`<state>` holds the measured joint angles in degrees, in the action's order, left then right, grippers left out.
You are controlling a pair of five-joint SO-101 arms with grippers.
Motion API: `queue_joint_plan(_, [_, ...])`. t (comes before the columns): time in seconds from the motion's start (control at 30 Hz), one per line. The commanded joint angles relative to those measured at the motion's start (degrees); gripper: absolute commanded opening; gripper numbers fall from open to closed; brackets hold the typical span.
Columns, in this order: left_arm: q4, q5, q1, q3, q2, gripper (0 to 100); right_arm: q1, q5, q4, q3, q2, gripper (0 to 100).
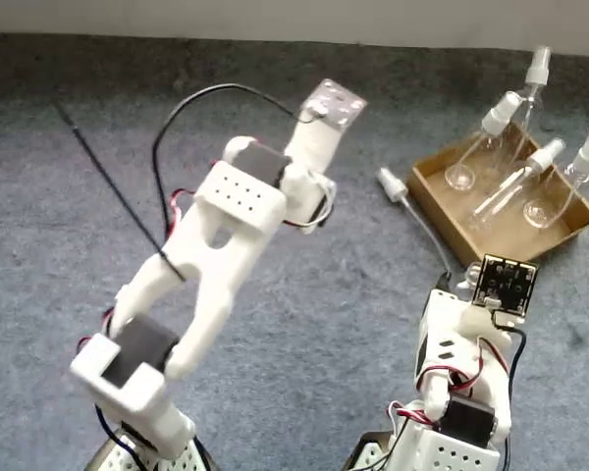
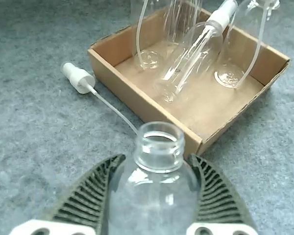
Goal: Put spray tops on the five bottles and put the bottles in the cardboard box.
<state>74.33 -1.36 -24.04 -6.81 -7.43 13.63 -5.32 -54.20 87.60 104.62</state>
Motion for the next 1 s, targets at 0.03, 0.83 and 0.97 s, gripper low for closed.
queue_joint_plan(0.03, [0.09, -0.7, -5.14, -16.04, -9.27, 15, 0.57, 0.53, 2.07, -0.57, 0.66, 10.1])
queue_joint_plan(0.83, [-5.63, -34.02, -5.93, -82.07, -61.49, 15, 0.31, 0.09, 3.56, 2.33, 0.66, 10.1])
queue_joint_plan(0.97, [-8.18, -38.15, -6.02, -87.25, -67.3, 15, 0.31, 0.09, 6.9, 4.26, 0.66, 10.0])
